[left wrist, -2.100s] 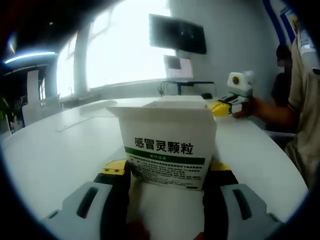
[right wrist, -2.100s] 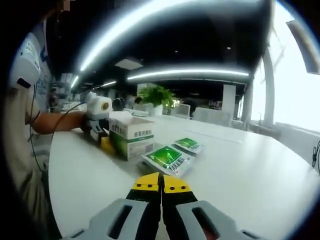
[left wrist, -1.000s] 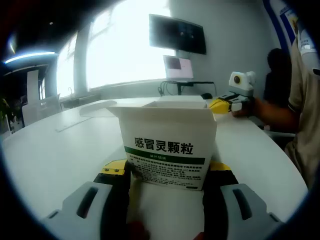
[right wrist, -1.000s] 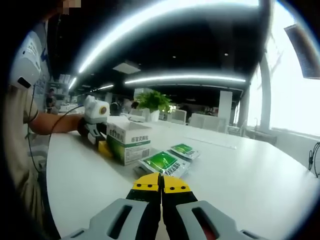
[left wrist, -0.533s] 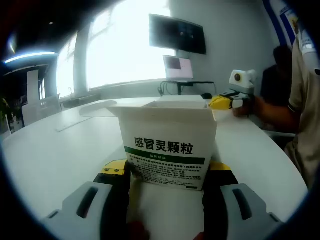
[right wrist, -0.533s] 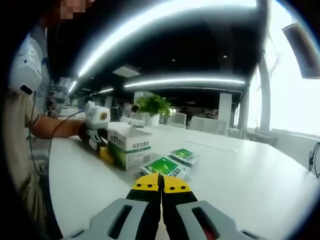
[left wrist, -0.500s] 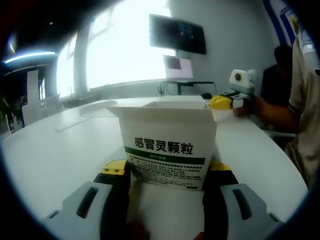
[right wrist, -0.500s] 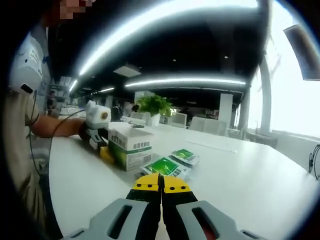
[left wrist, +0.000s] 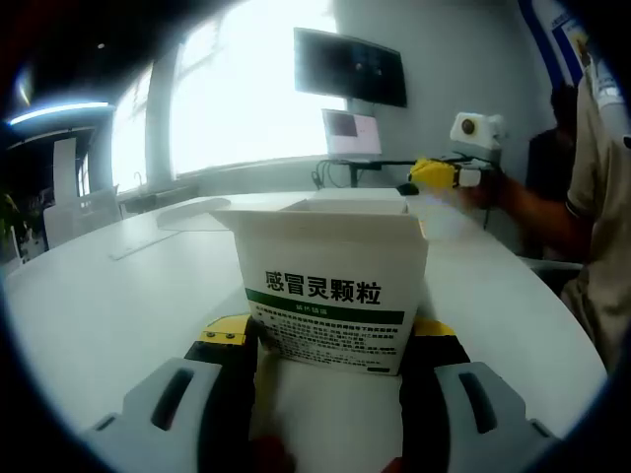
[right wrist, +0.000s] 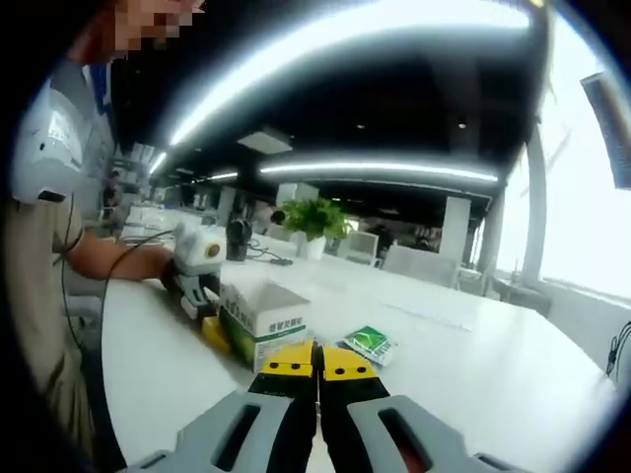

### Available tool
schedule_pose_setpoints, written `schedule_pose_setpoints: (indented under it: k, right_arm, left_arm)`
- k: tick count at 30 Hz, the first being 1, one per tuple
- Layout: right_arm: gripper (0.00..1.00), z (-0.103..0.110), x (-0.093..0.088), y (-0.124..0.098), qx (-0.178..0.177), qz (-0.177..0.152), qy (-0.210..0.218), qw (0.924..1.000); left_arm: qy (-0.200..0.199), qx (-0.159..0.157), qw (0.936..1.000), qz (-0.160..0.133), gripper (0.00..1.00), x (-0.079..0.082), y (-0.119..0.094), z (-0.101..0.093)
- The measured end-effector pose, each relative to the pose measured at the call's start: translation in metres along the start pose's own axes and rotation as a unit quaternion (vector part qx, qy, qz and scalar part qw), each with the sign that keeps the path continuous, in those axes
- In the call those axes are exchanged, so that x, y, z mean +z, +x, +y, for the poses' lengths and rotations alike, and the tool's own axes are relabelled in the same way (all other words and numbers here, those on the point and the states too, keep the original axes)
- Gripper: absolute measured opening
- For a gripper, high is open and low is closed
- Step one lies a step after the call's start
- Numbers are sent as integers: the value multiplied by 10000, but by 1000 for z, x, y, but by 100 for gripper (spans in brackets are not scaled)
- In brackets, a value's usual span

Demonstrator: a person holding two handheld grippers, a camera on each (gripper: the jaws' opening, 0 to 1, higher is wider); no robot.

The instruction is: Take out ganmaoling bag from box put it on table

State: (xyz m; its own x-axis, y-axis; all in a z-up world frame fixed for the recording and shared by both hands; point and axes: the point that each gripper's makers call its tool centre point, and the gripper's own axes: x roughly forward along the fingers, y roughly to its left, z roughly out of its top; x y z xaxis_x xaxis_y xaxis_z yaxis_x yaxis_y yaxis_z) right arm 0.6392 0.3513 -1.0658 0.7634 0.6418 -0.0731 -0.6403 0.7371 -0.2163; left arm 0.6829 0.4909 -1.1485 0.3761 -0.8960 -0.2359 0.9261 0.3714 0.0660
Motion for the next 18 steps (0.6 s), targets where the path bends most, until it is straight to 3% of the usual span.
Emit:
schedule_pose_setpoints:
  k: [18]
  right_arm:
    - [0, 8, 34, 22, 400, 158, -408, 9982]
  left_arm:
    - [2, -2, 10000, 0, 49, 0, 0, 0]
